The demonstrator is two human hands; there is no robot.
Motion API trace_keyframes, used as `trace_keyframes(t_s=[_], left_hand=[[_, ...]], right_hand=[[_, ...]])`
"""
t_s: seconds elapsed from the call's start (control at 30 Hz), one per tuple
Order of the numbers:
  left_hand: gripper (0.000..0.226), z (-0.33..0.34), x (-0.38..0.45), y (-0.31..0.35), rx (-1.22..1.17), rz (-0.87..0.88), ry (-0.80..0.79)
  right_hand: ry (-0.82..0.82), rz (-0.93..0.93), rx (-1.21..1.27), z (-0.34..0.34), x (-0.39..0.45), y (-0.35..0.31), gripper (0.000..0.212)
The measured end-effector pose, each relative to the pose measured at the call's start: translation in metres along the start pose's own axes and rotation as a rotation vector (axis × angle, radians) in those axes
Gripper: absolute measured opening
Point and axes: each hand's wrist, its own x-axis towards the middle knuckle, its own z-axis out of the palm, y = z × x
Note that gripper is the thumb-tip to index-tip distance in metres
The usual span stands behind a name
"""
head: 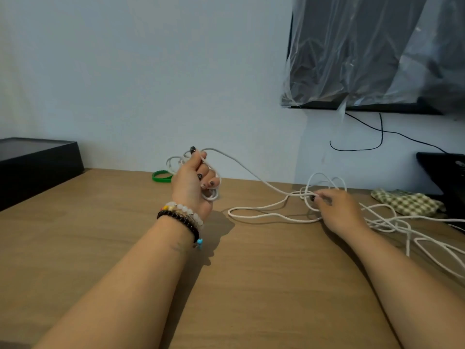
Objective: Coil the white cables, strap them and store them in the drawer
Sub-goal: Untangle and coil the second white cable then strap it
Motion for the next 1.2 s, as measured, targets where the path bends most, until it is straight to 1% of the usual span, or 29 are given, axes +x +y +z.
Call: trace_keyframes(t_s=[0.07,0.1,0.13,0.17,0.2,0.23,0.27,0.33,0.37,0.43,0.47,0.53,0.63,0.73,0.8,0.83,0.87,0.9,0.97,1.0,1.07,1.1,1.13,1.17,1.2], left_hand=[[0.014,0.0,0.001,-0.004,0.292,0.111,0.195],[0.012,0.0,0.002,-0.005,0.449,0.192,0.28],[0.01,0.0,0.002,-0.007,0.594,0.303,0.327],[0.007,0.0,0.0,-0.007,0.735,0.435,0.308],[0.004,0.003,-0.005,-0.009,0.88,0.562,0.218],[0.002,0.005,-0.01,-0.013,1.038,0.638,0.082],[0.003,0.008,-0.016,-0.019,1.199,0.652,-0.073],[0.016,0.007,-0.02,-0.034,1.453,0.543,-0.334],[0.022,0.004,-0.019,-0.04,1.534,0.473,-0.413],[0.03,0.0,-0.017,-0.046,1.665,0.363,-0.477],[0.028,-0.001,-0.016,-0.046,1.702,0.326,-0.485],[0.029,0.001,-0.016,-0.043,1.693,0.28,-0.482],[0.037,0.004,-0.02,-0.042,1.613,0.273,-0.47],[0.027,0.007,-0.023,-0.043,1.535,0.22,-0.499],[0.025,0.009,-0.025,-0.042,1.455,0.206,-0.489],[0.026,0.011,-0.026,-0.041,1.413,0.213,-0.454],[0.027,0.012,-0.027,-0.039,1.35,0.219,-0.383],[0.026,0.013,-0.025,-0.035,1.237,0.224,-0.287],[0.018,0.012,-0.017,-0.026,0.883,0.197,-0.091],[0.012,0.01,-0.012,-0.02,0.718,0.177,-0.018],[0.011,0.008,-0.007,-0.011,0.477,0.142,0.044],[0.014,0.007,-0.006,-0.01,0.413,0.131,0.048],[0.016,0.008,-0.007,-0.009,0.421,0.132,0.038],[0.018,0.009,-0.009,-0.011,0.513,0.148,0.015],[0.02,0.01,-0.013,-0.014,0.667,0.17,-0.035]], right_hand=[[0.119,-0.064,0.066,-0.001,-0.002,-0.004,0.02],[0.168,-0.111,0.065,-0.001,-0.003,-0.007,0.02],[0.194,-0.164,0.046,-0.001,-0.004,-0.01,0.021],[0.204,-0.22,0.019,0.001,-0.004,-0.013,0.021],[0.203,-0.277,-0.008,0.003,-0.005,-0.016,0.021],[0.195,-0.34,-0.029,0.005,-0.006,-0.021,0.021],[0.183,-0.406,-0.042,0.008,-0.007,-0.027,0.022],[0.165,-0.548,-0.033,0.014,-0.012,-0.039,0.022],[0.165,-0.606,-0.015,0.017,-0.015,-0.045,0.022],[0.167,-0.664,0.033,0.019,-0.019,-0.056,0.023],[0.171,-0.674,0.048,0.019,-0.02,-0.059,0.023],[0.182,-0.672,0.071,0.019,-0.02,-0.06,0.022],[0.171,-0.658,0.128,0.016,-0.02,-0.058,0.022],[0.122,-0.658,0.169,0.013,-0.023,-0.059,0.021],[0.091,-0.607,0.191,0.012,-0.023,-0.059,0.02],[0.082,-0.556,0.186,0.012,-0.022,-0.058,0.018],[0.076,-0.491,0.169,0.012,-0.021,-0.056,0.016],[0.07,-0.42,0.142,0.012,-0.018,-0.053,0.015],[0.035,-0.299,0.076,0.011,-0.012,-0.041,0.015],[0.001,-0.241,0.037,0.009,-0.009,-0.035,0.016],[-0.043,-0.134,-0.035,0.004,-0.006,-0.024,0.015],[-0.041,-0.09,-0.054,0.004,-0.003,-0.019,0.015],[-0.027,-0.056,-0.063,0.003,-0.002,-0.016,0.016],[-0.006,-0.031,-0.071,0.003,-0.001,-0.015,0.02],[0.016,-0.028,-0.075,0.004,-0.001,-0.015,0.027]])
